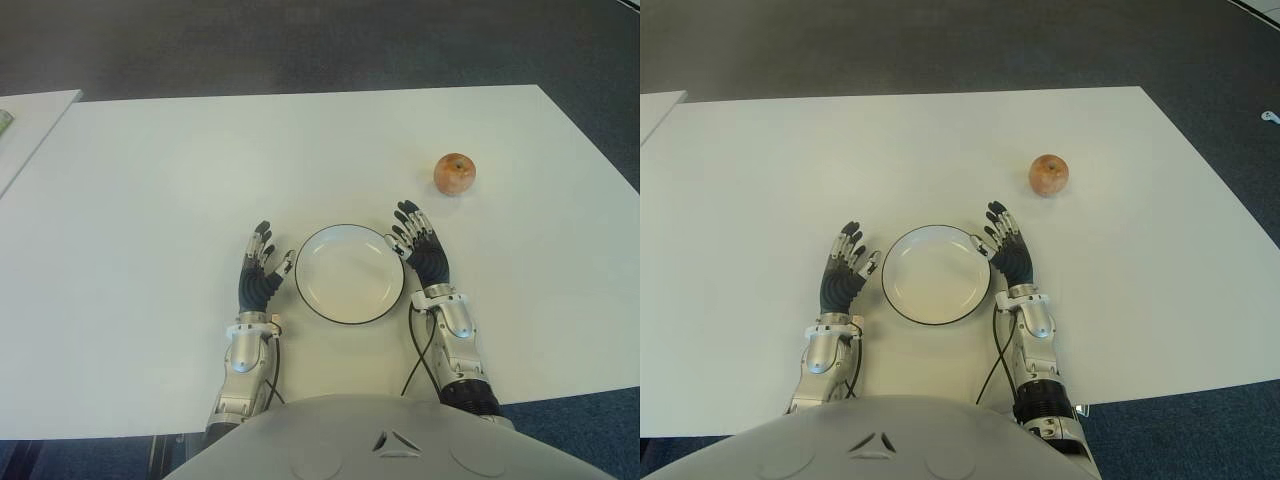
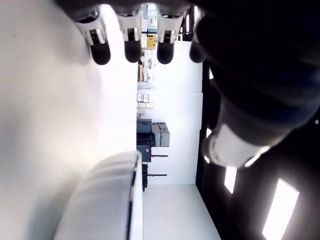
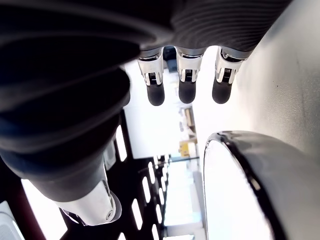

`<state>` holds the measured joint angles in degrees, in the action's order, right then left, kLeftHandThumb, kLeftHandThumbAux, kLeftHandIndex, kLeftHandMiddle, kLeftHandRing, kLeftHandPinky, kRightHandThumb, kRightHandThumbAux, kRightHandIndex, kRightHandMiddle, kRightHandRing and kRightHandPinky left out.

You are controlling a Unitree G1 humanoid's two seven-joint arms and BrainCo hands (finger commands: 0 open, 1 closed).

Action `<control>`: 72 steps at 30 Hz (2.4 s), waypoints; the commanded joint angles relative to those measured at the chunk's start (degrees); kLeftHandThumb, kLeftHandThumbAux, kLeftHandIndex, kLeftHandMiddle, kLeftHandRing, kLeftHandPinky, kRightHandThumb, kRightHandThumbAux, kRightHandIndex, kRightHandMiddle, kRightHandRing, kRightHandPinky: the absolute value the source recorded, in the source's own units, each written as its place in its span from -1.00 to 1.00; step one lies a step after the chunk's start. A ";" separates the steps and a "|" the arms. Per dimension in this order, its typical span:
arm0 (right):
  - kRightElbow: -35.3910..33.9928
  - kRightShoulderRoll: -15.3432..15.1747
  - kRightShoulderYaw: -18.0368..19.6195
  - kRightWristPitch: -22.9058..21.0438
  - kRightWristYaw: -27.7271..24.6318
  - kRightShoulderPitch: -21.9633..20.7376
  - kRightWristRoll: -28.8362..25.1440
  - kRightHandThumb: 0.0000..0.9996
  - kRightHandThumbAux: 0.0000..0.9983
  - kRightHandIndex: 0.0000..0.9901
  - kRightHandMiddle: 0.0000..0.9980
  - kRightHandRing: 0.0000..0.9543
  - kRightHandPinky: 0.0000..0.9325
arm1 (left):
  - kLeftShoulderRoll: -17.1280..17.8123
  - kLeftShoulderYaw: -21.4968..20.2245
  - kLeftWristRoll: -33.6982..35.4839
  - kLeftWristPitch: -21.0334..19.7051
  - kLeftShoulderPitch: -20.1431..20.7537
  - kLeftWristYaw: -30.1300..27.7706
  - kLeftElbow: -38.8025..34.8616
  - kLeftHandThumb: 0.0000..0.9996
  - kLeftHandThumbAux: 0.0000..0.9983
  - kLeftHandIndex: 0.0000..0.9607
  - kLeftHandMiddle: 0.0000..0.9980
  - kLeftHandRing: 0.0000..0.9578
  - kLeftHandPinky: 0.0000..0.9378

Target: Put the apples into the plate.

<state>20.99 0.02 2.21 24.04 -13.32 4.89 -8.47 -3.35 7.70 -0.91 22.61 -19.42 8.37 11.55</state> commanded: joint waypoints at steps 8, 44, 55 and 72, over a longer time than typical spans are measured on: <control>0.34 -1.42 0.81 -5.96 -0.28 1.15 -0.66 -0.93 0.65 -1.00 -1.00 -1.00 -1.00 | -2.83 0.18 -0.16 -6.40 -2.62 1.28 2.74 -1.00 0.33 -1.00 -1.00 -1.00 -1.00; 15.35 -26.83 -21.68 -5.16 42.53 -31.13 66.97 -0.20 -0.19 -0.91 -1.00 -1.00 -1.00 | -4.24 0.60 -1.23 -7.72 -1.12 3.86 4.12 -1.00 0.33 -1.00 -1.00 -1.00 -1.00; 21.67 -29.22 -26.79 -7.70 41.22 -38.69 68.01 -0.22 -0.30 -0.98 -1.00 -1.00 -1.00 | -4.14 1.11 -1.22 -9.23 -0.78 5.30 3.56 -1.00 0.31 -1.00 -1.00 -1.00 -1.00; 40.69 -28.14 -34.22 -10.36 41.93 -50.56 68.09 -0.35 -0.39 -1.00 -1.00 -1.00 -1.00 | -3.72 2.65 -1.87 -11.35 -1.39 7.13 0.95 -1.00 0.30 -1.00 -1.00 -1.00 -1.00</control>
<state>58.54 -29.00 -30.50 14.03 28.01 -44.26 59.34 -3.33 9.92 -3.03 17.52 -17.96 14.95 9.41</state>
